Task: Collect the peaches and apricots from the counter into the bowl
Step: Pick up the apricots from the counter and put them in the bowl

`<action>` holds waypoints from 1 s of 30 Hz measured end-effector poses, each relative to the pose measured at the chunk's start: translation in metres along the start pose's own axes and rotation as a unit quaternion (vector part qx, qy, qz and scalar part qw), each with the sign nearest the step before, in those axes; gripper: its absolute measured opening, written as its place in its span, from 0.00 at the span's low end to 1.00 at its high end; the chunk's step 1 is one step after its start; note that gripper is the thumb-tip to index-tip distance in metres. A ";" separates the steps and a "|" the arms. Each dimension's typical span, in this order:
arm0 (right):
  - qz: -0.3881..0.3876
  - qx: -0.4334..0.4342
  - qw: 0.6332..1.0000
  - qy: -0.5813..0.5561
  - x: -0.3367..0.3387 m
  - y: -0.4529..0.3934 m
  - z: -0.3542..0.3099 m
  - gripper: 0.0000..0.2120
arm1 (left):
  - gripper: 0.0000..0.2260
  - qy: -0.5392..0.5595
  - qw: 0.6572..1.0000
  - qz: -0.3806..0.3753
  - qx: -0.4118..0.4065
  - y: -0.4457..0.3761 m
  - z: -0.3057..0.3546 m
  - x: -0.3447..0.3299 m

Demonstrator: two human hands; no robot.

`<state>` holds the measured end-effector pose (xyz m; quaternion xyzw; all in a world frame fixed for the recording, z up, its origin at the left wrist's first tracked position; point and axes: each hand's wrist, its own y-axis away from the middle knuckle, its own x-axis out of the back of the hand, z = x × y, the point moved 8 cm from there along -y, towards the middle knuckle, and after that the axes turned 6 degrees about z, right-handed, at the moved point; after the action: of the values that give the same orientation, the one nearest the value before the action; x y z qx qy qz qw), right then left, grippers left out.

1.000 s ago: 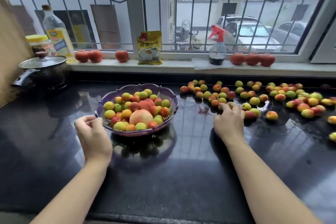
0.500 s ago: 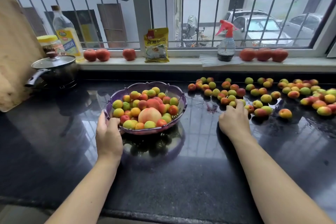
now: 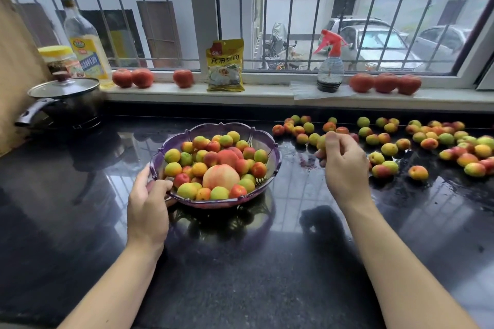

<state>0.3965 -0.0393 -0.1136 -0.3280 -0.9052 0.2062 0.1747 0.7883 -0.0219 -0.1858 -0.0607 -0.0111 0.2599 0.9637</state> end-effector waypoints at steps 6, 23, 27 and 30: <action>-0.112 0.117 0.986 -0.037 -0.025 0.042 -0.043 0.07 | 0.24 -0.004 1.000 -0.023 -0.013 -0.002 -0.002 -0.007; -0.127 0.042 0.991 -0.013 -0.046 0.049 -0.006 0.11 | 0.20 -0.086 0.996 -0.009 0.027 -0.023 0.007 -0.015; -0.104 0.016 0.994 0.010 -0.045 0.042 0.010 0.12 | 0.17 0.111 0.985 0.010 0.135 -0.079 0.014 -0.013; -0.067 -0.005 0.996 0.051 -0.041 0.039 0.018 0.11 | 0.17 0.256 0.955 -0.001 0.152 -0.107 0.007 -0.023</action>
<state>0.4381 -0.0438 -0.1554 -0.2774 -0.9161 0.1724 0.2324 0.8219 -0.1245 -0.1651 0.0223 0.2754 0.2333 0.9323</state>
